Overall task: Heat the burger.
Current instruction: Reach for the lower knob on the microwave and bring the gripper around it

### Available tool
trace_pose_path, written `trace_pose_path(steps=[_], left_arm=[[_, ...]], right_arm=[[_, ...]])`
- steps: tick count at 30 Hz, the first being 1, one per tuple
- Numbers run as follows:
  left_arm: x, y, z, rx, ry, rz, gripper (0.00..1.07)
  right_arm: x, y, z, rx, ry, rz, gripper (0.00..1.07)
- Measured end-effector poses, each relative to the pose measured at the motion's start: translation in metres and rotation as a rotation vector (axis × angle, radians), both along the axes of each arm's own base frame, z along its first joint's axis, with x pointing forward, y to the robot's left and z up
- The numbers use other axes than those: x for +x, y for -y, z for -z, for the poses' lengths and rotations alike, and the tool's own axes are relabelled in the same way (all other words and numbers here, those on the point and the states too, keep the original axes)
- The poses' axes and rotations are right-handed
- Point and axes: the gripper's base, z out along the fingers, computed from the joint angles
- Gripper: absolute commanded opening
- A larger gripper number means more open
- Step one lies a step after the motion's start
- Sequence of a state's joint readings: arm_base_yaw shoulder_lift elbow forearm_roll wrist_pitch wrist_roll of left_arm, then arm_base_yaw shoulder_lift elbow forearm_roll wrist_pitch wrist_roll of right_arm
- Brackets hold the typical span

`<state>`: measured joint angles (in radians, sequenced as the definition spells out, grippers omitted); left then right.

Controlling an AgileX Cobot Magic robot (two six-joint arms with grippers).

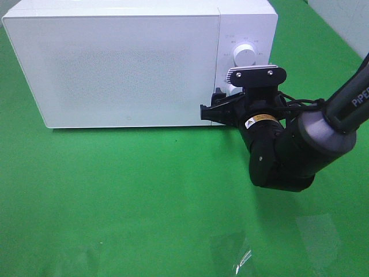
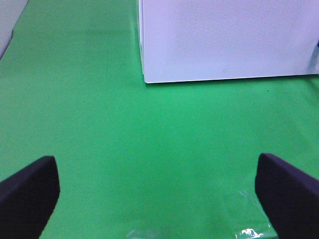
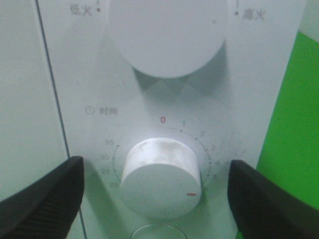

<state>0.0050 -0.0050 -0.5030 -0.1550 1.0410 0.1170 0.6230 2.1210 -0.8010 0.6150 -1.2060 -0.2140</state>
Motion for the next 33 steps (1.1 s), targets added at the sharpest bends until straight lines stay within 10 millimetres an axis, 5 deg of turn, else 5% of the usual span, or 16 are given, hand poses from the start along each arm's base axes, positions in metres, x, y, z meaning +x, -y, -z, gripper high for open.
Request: trace_pose_path(steps=[12, 14, 17, 18, 22, 28, 33], left_arm=[[0.0, 0.0, 0.0, 0.0, 0.0, 0.0, 1.0], [0.0, 0.0, 0.0, 0.0, 0.0, 0.0, 1.0], [0.0, 0.0, 0.0, 0.0, 0.0, 0.0, 1.0], [0.0, 0.0, 0.0, 0.0, 0.0, 0.0, 1.0], [0.0, 0.0, 0.0, 0.0, 0.0, 0.0, 1.0], [0.0, 0.0, 0.0, 0.0, 0.0, 0.0, 1.0], [0.0, 0.0, 0.0, 0.0, 0.0, 0.0, 1.0]], right_arm=[[0.0002, 0.0005, 0.0, 0.003, -0.001, 0.008, 0.51], [0.0004, 0.0006, -0.0002, 0.004, 0.0, 0.009, 0.3], [0.0002, 0.0001, -0.0001, 0.004, -0.001, 0.007, 0.26], [0.0002, 0.0003, -0.0001, 0.004, -0.001, 0.009, 0.14], [0.0001, 0.0, -0.0001, 0.005, -0.002, 0.008, 0.0], [0.0015, -0.0008, -0.0008, 0.069, -0.006, 0.016, 0.0], [0.0033, -0.0034, -0.002, 0.332, -0.02, 0.04, 0.0]])
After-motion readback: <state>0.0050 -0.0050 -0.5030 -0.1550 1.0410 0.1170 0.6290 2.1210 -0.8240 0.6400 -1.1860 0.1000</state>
